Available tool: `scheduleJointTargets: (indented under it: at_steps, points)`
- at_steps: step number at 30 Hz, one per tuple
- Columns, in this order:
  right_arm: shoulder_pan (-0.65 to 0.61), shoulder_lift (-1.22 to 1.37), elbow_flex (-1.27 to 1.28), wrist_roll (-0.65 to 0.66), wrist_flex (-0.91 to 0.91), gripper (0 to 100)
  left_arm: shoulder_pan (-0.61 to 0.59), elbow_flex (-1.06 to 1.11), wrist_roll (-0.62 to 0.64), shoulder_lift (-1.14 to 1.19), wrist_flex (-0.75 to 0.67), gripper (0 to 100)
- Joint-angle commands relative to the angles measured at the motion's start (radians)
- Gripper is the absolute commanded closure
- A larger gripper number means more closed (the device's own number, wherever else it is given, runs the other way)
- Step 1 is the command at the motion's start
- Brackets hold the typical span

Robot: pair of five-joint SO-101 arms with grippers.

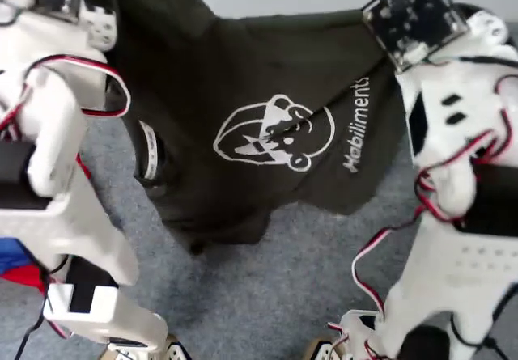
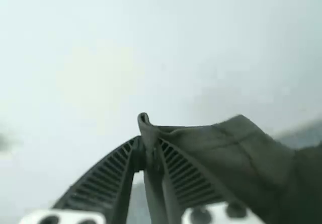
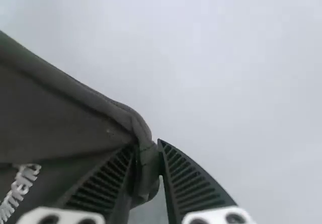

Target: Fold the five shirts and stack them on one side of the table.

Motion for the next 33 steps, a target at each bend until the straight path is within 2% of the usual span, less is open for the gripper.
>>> scheduleJointTargets:
  at_steps: [1, 14, 22, 25, 29, 33]
  points:
    - [0.012, -0.076, -0.043, 0.009, -0.042, 98.8, 0.006, -0.064, -0.003, -0.040, -0.086, 99]
    - [0.179, -0.211, -0.043, 0.008, -0.051, 98.8, 0.180, -0.278, -0.316, -0.061, -0.092, 99]
    - [0.180, -0.286, -0.037, 0.006, -0.042, 98.8, 0.175, -0.278, -0.407, -0.153, -0.094, 99]
    - [0.180, -0.285, -0.035, 0.005, -0.044, 98.8, 0.150, -0.277, -0.431, -0.160, -0.133, 99]
    - [0.174, -0.254, -0.031, 0.003, -0.053, 98.8, 0.064, -0.242, -0.425, -0.133, -0.187, 99]
    - [0.174, -0.226, -0.031, 0.003, -0.054, 98.8, 0.021, -0.211, -0.354, -0.126, -0.196, 99]
